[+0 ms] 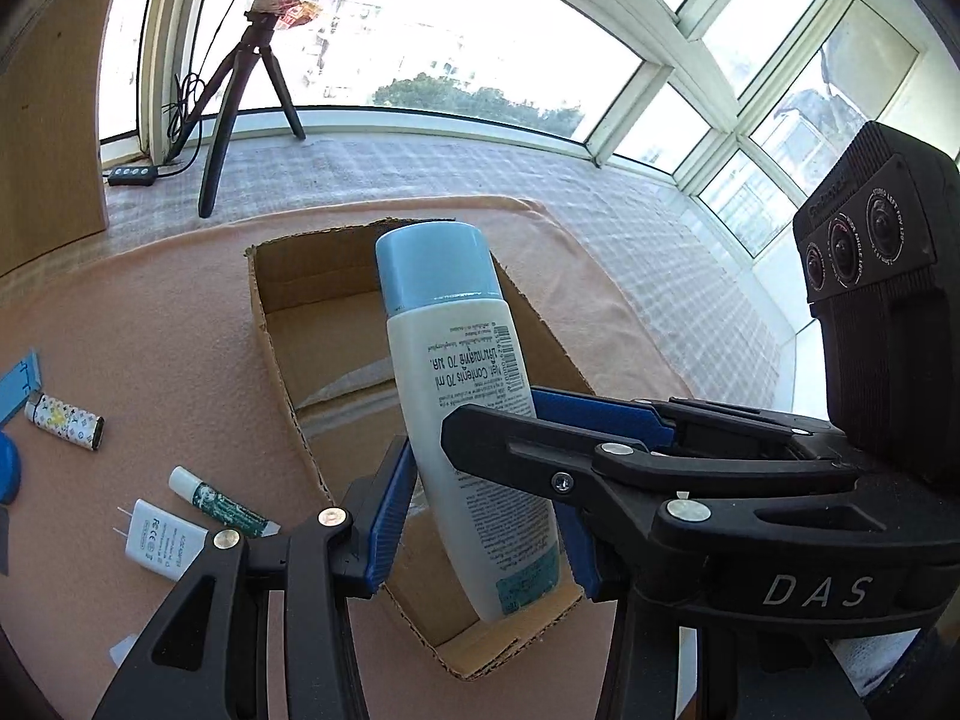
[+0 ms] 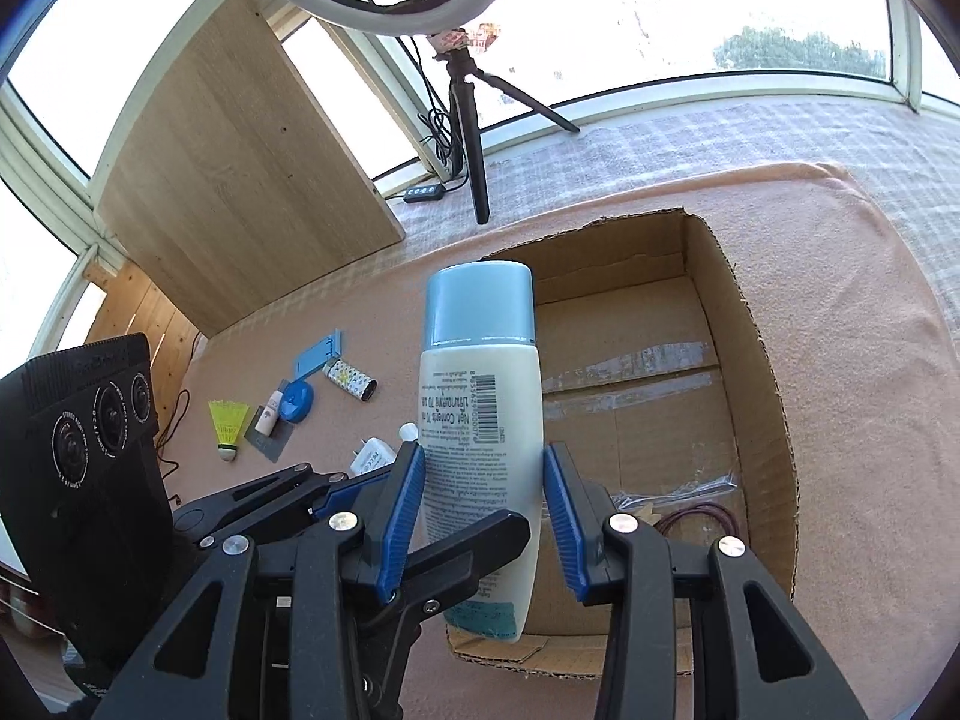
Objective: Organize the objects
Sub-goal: 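Carry the lotion bottle with both tools over the cardboard box, then lower the lotion bottle into the box and open both tools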
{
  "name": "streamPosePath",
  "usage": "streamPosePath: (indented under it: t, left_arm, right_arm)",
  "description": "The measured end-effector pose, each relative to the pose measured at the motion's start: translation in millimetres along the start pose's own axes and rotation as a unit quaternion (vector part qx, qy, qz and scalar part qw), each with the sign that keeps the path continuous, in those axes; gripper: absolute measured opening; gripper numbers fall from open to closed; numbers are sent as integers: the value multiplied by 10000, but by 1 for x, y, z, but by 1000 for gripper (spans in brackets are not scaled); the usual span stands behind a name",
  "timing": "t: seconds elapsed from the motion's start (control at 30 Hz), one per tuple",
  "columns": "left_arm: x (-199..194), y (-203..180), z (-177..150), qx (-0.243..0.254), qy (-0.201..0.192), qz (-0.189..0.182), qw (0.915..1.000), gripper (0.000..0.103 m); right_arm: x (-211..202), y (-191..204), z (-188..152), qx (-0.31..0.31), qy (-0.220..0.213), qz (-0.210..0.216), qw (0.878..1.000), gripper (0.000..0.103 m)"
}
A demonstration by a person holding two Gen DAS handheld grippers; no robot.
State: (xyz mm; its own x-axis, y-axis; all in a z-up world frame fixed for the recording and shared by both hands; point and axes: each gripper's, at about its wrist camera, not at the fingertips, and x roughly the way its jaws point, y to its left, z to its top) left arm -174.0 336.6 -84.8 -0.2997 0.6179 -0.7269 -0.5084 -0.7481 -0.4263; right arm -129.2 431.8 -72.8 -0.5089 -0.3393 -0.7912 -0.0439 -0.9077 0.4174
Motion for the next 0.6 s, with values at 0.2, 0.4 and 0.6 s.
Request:
streamPosePath:
  t: [0.2,0.4,0.6]
  left_arm:
    - [21,0,5,8,97,7,10000,48]
    - [25,1,7,37,117,89,9999,75]
    - [19,7,4,109,112,281,9995,77]
  right_arm:
    - [5,-13,3,28,31,-82,10000,37]
    - [5,-13,5,-84,-47,-202,9998,74]
    - [1,-10,6,-99,-294,-427,9986,80]
